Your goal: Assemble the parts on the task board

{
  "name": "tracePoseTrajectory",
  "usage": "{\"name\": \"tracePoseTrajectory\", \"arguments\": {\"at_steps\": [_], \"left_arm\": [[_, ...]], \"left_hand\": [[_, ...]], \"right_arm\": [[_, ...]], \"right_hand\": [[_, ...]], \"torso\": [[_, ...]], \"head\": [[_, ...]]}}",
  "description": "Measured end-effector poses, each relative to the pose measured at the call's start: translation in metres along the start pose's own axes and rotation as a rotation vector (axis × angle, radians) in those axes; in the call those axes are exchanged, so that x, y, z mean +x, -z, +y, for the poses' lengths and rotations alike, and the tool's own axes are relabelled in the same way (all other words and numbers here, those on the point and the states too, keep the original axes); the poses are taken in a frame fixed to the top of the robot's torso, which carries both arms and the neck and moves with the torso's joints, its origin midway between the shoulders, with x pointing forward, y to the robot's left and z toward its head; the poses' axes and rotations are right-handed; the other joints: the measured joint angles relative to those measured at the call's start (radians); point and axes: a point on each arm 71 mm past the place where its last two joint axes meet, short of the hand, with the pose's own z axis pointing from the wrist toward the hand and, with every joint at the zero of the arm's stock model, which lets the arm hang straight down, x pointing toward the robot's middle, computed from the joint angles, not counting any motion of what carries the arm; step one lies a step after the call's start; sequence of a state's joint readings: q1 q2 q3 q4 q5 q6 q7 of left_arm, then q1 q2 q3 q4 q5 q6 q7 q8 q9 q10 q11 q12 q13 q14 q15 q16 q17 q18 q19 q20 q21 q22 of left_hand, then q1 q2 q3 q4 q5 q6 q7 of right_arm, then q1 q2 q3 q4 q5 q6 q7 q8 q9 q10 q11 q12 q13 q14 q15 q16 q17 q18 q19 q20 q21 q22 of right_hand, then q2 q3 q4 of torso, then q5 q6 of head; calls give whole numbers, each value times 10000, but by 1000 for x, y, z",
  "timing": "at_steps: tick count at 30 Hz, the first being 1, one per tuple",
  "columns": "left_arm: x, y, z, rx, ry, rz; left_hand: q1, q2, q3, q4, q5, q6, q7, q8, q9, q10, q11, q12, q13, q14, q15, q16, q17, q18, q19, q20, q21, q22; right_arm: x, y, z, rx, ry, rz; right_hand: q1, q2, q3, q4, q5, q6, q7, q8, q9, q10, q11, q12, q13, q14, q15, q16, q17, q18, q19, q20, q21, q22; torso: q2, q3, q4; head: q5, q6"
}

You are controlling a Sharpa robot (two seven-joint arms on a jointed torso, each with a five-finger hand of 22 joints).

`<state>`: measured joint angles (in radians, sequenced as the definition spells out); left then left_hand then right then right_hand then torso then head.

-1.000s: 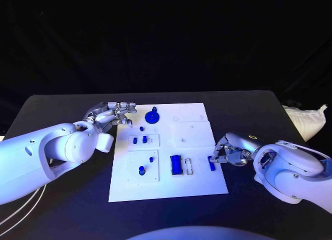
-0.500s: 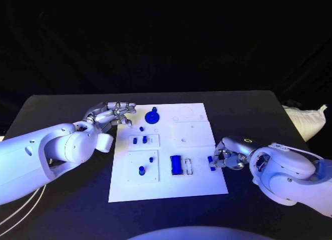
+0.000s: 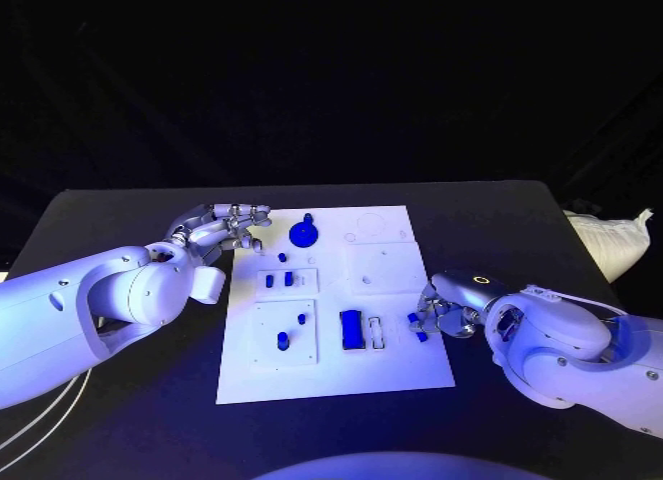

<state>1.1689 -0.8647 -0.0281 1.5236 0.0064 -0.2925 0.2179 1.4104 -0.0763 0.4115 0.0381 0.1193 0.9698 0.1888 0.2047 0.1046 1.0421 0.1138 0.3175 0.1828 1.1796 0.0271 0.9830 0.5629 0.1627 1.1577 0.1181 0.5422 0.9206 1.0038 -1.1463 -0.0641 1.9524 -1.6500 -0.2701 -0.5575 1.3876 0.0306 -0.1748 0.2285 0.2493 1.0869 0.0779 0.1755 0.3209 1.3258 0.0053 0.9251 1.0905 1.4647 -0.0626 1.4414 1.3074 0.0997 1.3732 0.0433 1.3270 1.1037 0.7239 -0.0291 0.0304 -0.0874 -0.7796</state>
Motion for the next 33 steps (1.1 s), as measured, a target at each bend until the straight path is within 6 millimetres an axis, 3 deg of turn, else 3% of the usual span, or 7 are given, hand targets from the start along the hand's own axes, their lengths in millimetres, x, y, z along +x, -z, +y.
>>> {"name": "tracePoseTrajectory", "arguments": {"at_steps": [3,6,11,14,21,25,33], "left_arm": [[0,0,0,-1,0,2],[0,0,0,-3,1,3],[-1,0,0,-5,-1,-8],[-1,0,0,-5,-2,-11],[-2,1,0,-10,-6,-29],[-2,1,0,-13,-7,-29],[-2,1,0,-16,-6,-25]], "left_hand": [[0,0,0,0,0,0,0,36,0,-21,-21,0,0,0,0,0,0,1,0,0,0,0],[0,0,0,0,0,0,0,37,0,-36,-36,0,0,0,0,0,0,1,0,0,0,0],[0,0,0,0,0,0,0,37,0,-36,-36,0,0,0,0,0,0,1,0,0,0,-9],[0,0,0,0,0,0,0,37,0,-36,-36,0,0,0,0,0,0,1,0,0,0,-9],[-54,54,-28,28,0,-71,1,37,0,-37,-35,0,0,0,0,0,1,1,0,0,0,-9],[-54,54,-28,28,0,-71,1,37,0,-37,-35,0,0,0,0,0,-11,2,0,0,0,-9],[-54,54,-28,28,0,-71,1,37,0,-37,-35,0,0,0,0,0,-13,1,0,0,0,-8]], "right_arm": [[0,-2,4,-143,305,-55],[1,-4,9,-344,753,-115],[2,-5,14,-590,1548,-207],[2,-4,17,-691,1905,-224],[2,-3,20,-776,2205,-191],[2,-2,22,-826,2121,-217],[5,2,17,-590,971,-329]], "right_hand": [[467,21,205,-286,-891,25,20,-97,1,1,2,-119,-83,0,0,-52,0,1,0,0,-60,-76],[771,-24,369,-515,-1275,27,81,-115,65,-11,-8,-193,-146,0,1,-56,0,1,0,0,-105,-118],[925,-100,401,-619,-1279,9,101,-172,721,-40,-29,-232,-171,0,1,-56,-1,1,0,0,-105,-118],[936,-111,401,-619,-1243,0,110,-172,721,-74,4,-233,-175,1,2,-56,-1,0,0,0,-105,-119],[1014,-94,800,-620,275,229,-11,-390,720,-71,3,-249,-159,4,0,-56,-1,0,0,0,-105,-32],[1332,-2,1553,-875,-208,320,-36,-376,-264,-48,-50,-249,-132,19,-91,-7,-1,1,58,-58,-88,81],[1326,-9,2600,-299,-220,311,12,-494,-348,-52,-55,-230,-135,17,-94,-7,-1,1,91,-92,-59,145]], "torso": [[0,-6,0],[-1,-6,6],[-5,-6,6],[-6,-6,6],[-1,0,0],[0,4,0],[-1,6,3]], "head": [[-12,5],[-10,1],[24,-19],[38,-23],[64,-43],[72,-61],[72,-77]]}}
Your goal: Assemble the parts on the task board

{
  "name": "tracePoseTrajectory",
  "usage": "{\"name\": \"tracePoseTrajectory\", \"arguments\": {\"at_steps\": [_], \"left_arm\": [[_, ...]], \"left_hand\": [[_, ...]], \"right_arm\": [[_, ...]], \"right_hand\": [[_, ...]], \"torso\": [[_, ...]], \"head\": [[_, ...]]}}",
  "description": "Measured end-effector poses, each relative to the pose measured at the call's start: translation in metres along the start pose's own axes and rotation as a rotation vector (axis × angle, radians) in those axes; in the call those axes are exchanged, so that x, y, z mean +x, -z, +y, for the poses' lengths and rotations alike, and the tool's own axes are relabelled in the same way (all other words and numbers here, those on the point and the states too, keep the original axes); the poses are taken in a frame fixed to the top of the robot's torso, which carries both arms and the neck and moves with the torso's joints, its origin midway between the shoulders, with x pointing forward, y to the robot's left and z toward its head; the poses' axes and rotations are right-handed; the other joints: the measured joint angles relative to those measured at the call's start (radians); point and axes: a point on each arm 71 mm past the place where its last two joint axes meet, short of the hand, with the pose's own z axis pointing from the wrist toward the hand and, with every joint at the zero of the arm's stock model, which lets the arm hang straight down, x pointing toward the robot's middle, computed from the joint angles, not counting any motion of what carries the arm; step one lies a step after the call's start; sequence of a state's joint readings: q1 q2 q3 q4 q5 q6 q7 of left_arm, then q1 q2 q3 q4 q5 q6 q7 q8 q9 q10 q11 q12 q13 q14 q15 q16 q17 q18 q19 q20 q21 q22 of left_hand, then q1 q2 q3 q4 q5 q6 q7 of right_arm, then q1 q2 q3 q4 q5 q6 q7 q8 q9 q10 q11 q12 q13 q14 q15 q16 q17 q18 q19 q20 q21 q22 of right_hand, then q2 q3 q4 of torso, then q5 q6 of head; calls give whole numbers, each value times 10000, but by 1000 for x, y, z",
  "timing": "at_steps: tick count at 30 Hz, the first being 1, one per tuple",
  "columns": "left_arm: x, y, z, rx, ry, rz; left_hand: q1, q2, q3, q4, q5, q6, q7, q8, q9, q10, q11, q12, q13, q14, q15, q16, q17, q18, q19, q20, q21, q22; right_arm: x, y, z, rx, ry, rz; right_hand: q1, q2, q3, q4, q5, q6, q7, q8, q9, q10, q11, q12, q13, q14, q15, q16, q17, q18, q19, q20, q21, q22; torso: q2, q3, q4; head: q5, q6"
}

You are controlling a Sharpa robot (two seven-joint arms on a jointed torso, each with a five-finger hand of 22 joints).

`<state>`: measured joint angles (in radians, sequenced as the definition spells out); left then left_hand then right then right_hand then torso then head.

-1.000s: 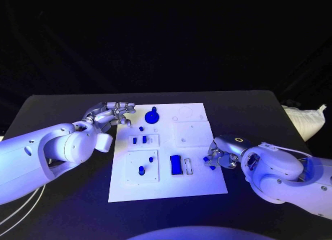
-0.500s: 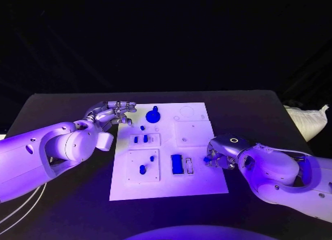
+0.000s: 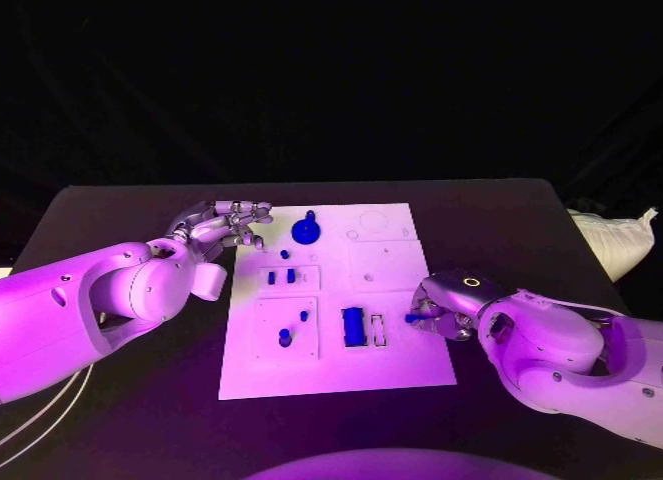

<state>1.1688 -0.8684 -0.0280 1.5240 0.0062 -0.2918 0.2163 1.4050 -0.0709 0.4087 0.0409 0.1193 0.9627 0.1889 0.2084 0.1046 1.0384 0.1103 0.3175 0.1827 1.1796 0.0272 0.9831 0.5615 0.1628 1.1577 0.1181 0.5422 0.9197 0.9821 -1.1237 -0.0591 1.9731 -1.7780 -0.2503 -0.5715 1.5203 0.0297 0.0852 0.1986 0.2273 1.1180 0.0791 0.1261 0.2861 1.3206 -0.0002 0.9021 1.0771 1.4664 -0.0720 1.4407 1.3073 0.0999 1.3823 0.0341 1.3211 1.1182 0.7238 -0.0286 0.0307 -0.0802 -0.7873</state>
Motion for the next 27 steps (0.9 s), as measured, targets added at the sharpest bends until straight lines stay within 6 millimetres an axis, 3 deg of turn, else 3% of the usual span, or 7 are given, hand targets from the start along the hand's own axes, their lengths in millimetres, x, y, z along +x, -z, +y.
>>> {"name": "tracePoseTrajectory", "arguments": {"at_steps": [2,4,8,11,18,23,27], "left_arm": [[0,0,0,-1,0,1],[0,0,0,-3,0,0],[0,0,0,-6,0,0],[0,0,0,-8,0,1],[0,0,0,-12,0,2],[0,0,0,-16,0,2],[0,0,0,-19,1,4]], "left_hand": [[0,0,0,0,0,0,0,0,0,0,0,0,0,0,0,0,0,0,0,0,0,0],[0,0,0,0,0,0,0,0,0,-27,27,41,0,0,0,0,0,0,0,0,-42,-8],[0,0,0,0,0,0,0,0,0,-38,38,42,0,0,0,0,0,1,0,0,-42,-8],[0,0,0,0,0,0,0,32,0,-38,38,42,0,0,0,0,-10,0,0,0,-41,-8],[0,0,0,0,0,0,0,40,0,-38,38,42,0,0,0,0,-13,0,0,0,-41,-8],[0,0,0,0,42,0,0,40,0,-38,39,42,0,0,0,0,-12,0,0,0,-41,-8],[0,0,0,0,42,0,0,40,0,-38,38,42,0,0,0,0,-12,0,0,0,-41,-7]], "right_arm": [[1,1,-1,117,-489,2],[2,3,-3,276,-1124,56],[4,4,-5,531,-2124,200],[4,5,-5,690,-2923,334],[2,4,-1,815,-4164,485],[3,2,4,796,-4541,633],[3,0,8,773,-4656,683]], "right_hand": [[-164,-165,371,240,16,-31,27,-8,-1,45,-2,-4,-9,0,0,0,0,-1,0,0,0,11],[-480,-474,1003,198,36,-32,25,-7,-1,85,-23,-20,-5,2,-3,0,0,-1,0,0,39,40],[-814,-749,1937,-344,55,-31,24,-4,0,123,-51,-5,157,3,-5,-1,4,-1,0,0,39,54],[-1192,-857,2189,-369,52,-28,21,2,1,157,-24,67,128,17,-19,-1,8,-1,0,0,39,68],[-2221,-1316,1866,117,682,136,-95,78,209,297,-94,185,208,0,-37,-1,8,-1,0,0,39,86],[-2703,-1405,1449,306,1430,209,-95,89,202,301,-90,233,266,0,-36,57,7,-1,132,21,231,320],[-2806,-1403,1245,400,1560,235,-94,89,240,344,-72,349,347,0,-36,106,6,-2,184,-2,340,518]], "torso": [[-2,0,3],[-4,-1,5],[-4,-6,5],[-4,-6,4],[-2,-12,9],[1,-12,4],[1,-13,3]], "head": [[0,-1],[6,-2],[14,0],[23,5],[28,7],[37,-18],[22,-16]]}}
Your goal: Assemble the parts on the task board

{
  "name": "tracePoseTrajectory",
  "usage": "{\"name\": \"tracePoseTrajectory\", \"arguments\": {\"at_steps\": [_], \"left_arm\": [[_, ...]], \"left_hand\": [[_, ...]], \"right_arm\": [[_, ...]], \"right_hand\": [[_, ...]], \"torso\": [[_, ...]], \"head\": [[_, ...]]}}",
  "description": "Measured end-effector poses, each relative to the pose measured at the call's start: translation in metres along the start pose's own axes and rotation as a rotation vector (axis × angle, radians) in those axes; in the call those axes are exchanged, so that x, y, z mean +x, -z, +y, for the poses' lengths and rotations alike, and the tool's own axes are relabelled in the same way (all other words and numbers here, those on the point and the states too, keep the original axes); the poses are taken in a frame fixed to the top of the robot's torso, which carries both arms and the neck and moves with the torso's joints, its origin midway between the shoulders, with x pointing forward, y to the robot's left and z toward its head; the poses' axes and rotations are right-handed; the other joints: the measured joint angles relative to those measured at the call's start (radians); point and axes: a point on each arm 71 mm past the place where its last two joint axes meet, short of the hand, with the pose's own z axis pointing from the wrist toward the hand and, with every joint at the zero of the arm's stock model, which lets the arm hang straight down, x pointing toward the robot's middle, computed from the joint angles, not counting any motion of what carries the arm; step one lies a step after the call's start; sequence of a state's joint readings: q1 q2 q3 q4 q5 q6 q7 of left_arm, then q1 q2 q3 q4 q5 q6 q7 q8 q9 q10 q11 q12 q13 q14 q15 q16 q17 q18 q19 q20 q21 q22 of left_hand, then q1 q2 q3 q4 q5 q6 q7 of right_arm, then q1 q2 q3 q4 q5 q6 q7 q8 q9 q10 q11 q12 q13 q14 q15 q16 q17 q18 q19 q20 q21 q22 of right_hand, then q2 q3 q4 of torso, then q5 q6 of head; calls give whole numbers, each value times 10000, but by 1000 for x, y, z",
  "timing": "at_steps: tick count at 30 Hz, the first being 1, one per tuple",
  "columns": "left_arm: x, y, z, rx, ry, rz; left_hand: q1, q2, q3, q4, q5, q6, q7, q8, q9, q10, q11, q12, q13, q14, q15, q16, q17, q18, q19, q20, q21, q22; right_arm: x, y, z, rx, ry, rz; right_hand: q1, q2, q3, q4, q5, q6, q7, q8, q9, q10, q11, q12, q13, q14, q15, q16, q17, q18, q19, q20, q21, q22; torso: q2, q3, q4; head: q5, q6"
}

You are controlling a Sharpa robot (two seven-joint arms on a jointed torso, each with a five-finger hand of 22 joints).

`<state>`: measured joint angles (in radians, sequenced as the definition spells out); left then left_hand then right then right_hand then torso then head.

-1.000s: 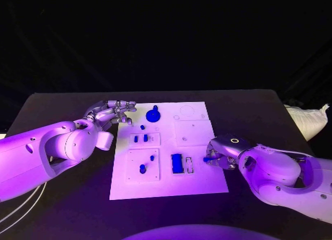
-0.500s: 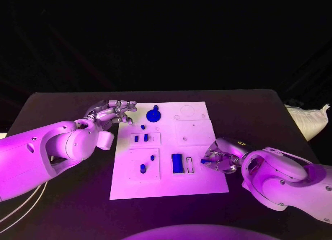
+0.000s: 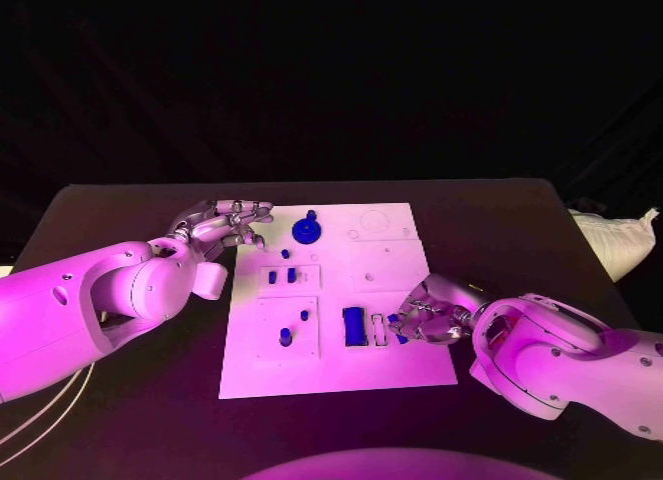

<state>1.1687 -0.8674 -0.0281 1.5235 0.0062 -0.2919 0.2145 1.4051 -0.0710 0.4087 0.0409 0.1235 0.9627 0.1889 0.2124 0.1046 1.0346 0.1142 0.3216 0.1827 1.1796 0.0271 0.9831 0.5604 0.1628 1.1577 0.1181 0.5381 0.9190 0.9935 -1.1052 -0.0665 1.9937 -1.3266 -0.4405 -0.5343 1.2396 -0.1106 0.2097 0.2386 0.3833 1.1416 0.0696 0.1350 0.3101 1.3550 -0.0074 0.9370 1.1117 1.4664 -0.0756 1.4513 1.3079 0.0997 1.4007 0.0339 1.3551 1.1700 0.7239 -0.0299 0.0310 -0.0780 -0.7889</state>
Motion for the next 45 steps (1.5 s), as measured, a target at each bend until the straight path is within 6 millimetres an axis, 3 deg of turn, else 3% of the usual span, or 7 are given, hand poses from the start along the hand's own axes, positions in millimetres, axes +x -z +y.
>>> {"name": "tracePoseTrajectory", "arguments": {"at_steps": [7,10,29,45], "left_arm": [[0,0,0,-5,0,2],[0,0,0,-7,1,4],[0,0,0,-32,-7,14],[1,0,1,-98,-10,83]], "left_hand": [[0,0,0,0,0,0,0,0,0,0,0,0,0,0,0,0,1,1,0,0,0,0],[0,0,0,0,0,0,0,0,0,0,0,0,0,0,0,0,1,0,0,0,0,0],[0,0,0,0,0,0,0,0,0,0,0,0,0,0,0,1,2,0,0,0,0,1],[0,0,0,0,0,-1,1,-1,0,-36,-37,0,0,0,0,1,-27,0,0,0,0,1]], "right_arm": [[3,-4,5,-16,-69,3],[4,-5,7,-25,-54,9],[9,-12,15,-54,362,103],[11,-12,17,-49,542,147]], "right_hand": [[-65,65,-97,42,41,99,-29,40,50,88,-29,170,115,0,0,0,-1,0,32,-33,1,27],[-118,118,-182,71,80,146,-75,82,82,167,-94,339,228,0,0,75,-1,-158,121,-48,104,168],[-89,251,-308,86,139,209,-138,156,143,280,-121,582,442,0,2,117,-3,-158,175,-70,169,329],[-632,683,-1050,499,51,309,-166,236,296,524,-129,1124,885,2,-69,242,-4,-156,211,-106,348,570]], "torso": [[0,1,-1],[0,1,-5],[-3,2,-2],[0,7,-5]], "head": [[23,6],[39,0],[67,-60],[95,-68]]}}
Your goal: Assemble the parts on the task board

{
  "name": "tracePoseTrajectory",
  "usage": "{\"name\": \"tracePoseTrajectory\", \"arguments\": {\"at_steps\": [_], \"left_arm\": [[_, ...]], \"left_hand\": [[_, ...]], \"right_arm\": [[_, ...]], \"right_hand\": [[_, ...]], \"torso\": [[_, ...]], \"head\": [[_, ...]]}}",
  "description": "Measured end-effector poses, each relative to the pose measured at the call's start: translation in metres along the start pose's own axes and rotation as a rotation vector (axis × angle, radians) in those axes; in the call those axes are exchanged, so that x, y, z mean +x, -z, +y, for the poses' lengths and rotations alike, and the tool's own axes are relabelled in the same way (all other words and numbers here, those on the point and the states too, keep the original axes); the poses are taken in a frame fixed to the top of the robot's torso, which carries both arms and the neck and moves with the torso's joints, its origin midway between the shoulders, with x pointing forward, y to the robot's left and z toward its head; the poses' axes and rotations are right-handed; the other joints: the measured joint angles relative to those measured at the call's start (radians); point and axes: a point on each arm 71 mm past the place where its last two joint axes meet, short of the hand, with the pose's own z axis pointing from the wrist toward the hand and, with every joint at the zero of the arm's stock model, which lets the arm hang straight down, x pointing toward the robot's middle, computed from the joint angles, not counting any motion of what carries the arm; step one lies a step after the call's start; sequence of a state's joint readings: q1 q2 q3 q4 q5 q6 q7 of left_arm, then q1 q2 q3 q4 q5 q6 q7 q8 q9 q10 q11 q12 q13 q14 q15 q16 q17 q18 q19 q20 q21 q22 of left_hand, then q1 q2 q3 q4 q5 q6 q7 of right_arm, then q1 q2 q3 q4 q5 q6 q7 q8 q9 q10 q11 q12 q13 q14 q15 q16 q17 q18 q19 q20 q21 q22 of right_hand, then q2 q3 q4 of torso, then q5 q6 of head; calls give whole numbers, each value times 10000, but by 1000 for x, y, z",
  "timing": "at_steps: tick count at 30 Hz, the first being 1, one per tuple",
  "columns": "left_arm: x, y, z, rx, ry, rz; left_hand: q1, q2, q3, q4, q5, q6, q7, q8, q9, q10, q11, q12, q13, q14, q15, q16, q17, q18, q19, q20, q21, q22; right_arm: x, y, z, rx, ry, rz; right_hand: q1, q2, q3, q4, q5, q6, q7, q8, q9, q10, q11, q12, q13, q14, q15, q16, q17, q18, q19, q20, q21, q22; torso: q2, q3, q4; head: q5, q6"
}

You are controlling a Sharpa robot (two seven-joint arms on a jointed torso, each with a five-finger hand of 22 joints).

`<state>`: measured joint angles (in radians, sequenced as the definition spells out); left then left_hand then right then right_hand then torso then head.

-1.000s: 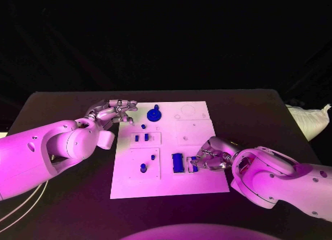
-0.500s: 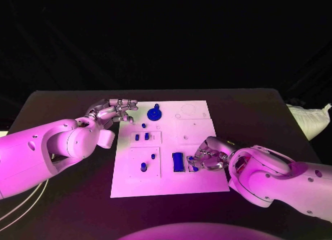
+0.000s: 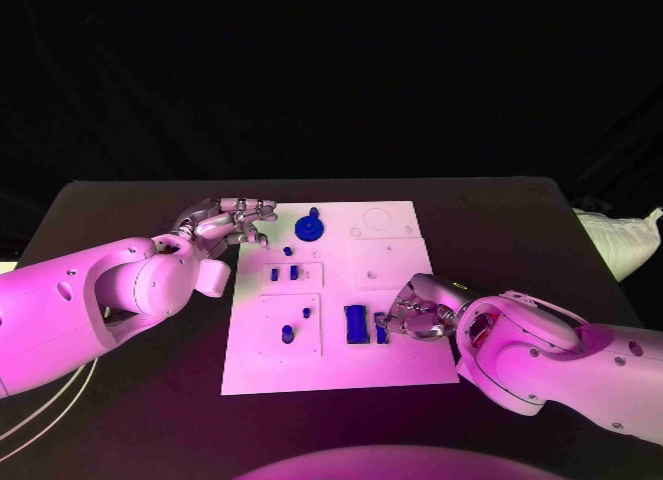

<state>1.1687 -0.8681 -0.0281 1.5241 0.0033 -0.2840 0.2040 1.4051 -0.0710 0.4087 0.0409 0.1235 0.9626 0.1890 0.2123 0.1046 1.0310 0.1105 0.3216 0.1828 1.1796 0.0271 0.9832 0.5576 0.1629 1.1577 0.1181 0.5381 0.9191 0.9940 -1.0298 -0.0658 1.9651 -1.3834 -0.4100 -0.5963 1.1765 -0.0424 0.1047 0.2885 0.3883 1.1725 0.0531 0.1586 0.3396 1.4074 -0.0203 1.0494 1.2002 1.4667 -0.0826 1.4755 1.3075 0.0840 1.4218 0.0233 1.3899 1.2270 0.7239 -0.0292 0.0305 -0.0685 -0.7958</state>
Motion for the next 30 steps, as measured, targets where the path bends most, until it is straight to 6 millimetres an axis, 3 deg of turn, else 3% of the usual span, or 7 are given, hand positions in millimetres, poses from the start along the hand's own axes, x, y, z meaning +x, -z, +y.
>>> {"name": "tracePoseTrajectory", "arguments": {"at_steps": [8,19,22,24,27,30], "left_arm": [[0,0,0,-44,-5,51],[0,0,1,-81,-18,86],[0,0,1,-84,-22,86],[0,0,1,-85,-24,87],[1,0,1,-85,-26,92],[1,0,1,-83,-27,99]], "left_hand": [[0,0,0,0,0,-36,35,0,0,0,0,0,0,0,0,0,1,0,0,0,0,0],[0,0,0,0,0,-35,35,0,0,0,0,0,0,0,0,0,1,0,0,0,0,1],[0,0,0,0,0,-35,35,0,0,0,0,0,0,0,0,0,1,0,0,0,0,1],[0,0,0,0,0,-35,35,0,0,0,0,39,0,-35,35,0,1,1,0,0,0,-6],[0,0,0,0,0,-35,35,0,0,0,0,39,0,-35,35,0,2,0,0,0,0,-8],[0,0,0,0,0,-35,35,11,0,0,0,39,0,-35,35,0,0,1,0,0,0,-8]], "right_arm": [[0,0,0,-34,109,-29],[-5,4,-5,-92,183,-178],[-9,6,-7,-184,192,-262],[-12,6,-8,-273,192,-321],[-15,6,-9,-372,107,-368],[-19,4,-13,-407,-153,-387]], "right_hand": [[1,0,-181,-16,-134,33,-33,36,19,36,-34,48,44,0,0,0,-1,0,35,-35,0,21],[-115,-67,-796,-108,-1009,14,-14,36,82,27,-25,-140,-1,0,1,-1,-1,0,35,-35,0,-36],[312,-246,-998,-309,-1466,-120,118,36,109,-207,55,-529,-229,-1,1,-149,-2,1,-23,22,-70,-163],[485,-265,-1109,-367,-1657,-167,89,36,126,-237,56,-593,-267,0,1,-163,-2,0,-23,22,-69,-178],[627,-196,-1147,-405,-1734,-189,112,36,137,-242,60,-642,-294,-1,1,-171,-2,0,-26,25,-80,-202],[748,-192,-1259,-432,-1493,-518,204,-88,119,-557,147,-1200,-644,1,11,-452,-2,1,-234,104,-339,-570]], "torso": [[2,1,0],[-8,3,-1],[-12,7,-7],[-13,8,-7],[-14,8,-12],[-23,9,-12]], "head": [[10,-19],[4,-12],[-6,6],[-12,27],[-25,52],[-35,88]]}}
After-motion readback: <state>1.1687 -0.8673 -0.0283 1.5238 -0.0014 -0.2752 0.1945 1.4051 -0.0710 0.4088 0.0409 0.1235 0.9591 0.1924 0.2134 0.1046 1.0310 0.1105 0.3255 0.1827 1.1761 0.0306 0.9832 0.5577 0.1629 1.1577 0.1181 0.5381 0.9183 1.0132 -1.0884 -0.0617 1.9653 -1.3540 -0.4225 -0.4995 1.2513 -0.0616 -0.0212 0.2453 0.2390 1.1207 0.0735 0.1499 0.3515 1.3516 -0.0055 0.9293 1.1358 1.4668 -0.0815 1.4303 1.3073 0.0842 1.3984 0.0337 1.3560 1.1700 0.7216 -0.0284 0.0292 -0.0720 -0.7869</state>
